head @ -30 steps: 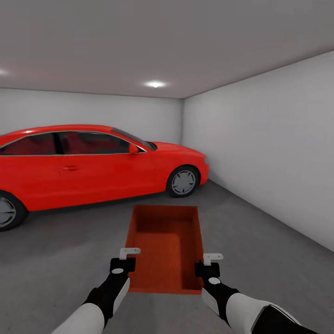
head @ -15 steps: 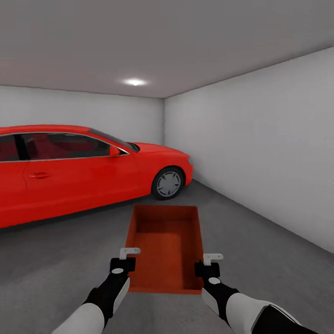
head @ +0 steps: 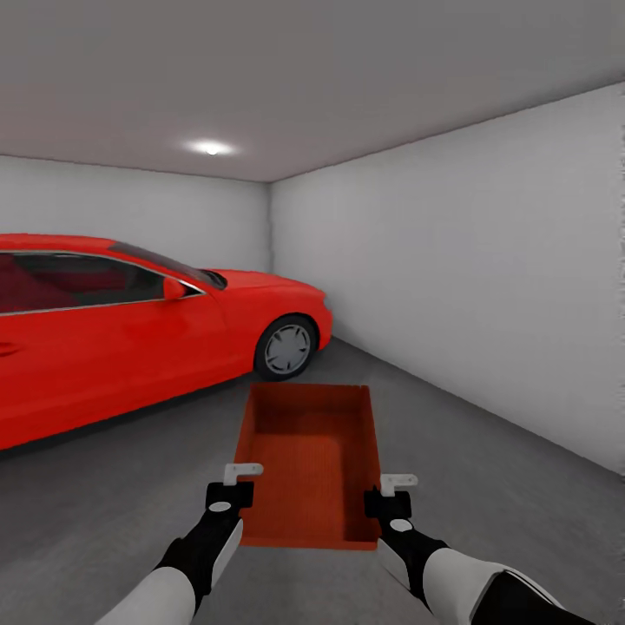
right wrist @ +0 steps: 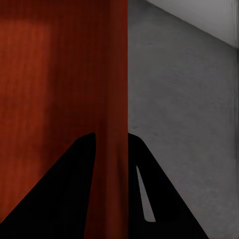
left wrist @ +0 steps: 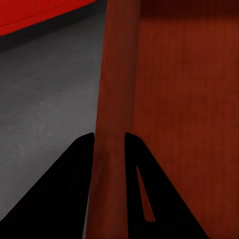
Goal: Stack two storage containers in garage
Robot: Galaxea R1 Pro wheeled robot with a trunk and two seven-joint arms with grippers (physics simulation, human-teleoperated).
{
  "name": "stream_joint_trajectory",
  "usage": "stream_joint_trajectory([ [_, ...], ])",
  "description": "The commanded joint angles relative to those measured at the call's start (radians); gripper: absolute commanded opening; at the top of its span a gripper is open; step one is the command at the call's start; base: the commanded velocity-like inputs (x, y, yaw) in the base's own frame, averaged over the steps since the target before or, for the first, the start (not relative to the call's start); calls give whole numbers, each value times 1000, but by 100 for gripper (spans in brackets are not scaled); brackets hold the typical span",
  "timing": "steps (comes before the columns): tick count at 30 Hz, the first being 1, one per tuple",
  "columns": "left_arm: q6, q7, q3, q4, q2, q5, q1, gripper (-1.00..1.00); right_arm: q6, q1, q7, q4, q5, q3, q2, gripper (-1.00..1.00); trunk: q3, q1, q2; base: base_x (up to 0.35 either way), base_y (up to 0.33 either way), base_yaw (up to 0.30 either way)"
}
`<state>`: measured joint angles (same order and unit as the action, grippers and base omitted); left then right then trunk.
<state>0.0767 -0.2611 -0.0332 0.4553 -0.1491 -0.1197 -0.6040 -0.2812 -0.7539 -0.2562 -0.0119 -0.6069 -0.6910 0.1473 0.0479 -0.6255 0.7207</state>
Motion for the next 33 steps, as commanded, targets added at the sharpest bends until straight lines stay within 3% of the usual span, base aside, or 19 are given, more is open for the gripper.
stream_joint_trajectory([
  [1,9,-15,-24,3,-1,52,0,-100,2,-1,3,-11,13,25,22,-100,2,-1,1,296,231,-276],
  [14,9,-15,-24,4,-1,52,0,-100,2,-1,3,-11,13,25,21,-100,1,-1,1,295,231,-264],
  [33,9,-15,-24,9,-1,52,0,-100,2,-1,4,-11,13,25,21,-100,1,-1,1,295,231,-58],
])
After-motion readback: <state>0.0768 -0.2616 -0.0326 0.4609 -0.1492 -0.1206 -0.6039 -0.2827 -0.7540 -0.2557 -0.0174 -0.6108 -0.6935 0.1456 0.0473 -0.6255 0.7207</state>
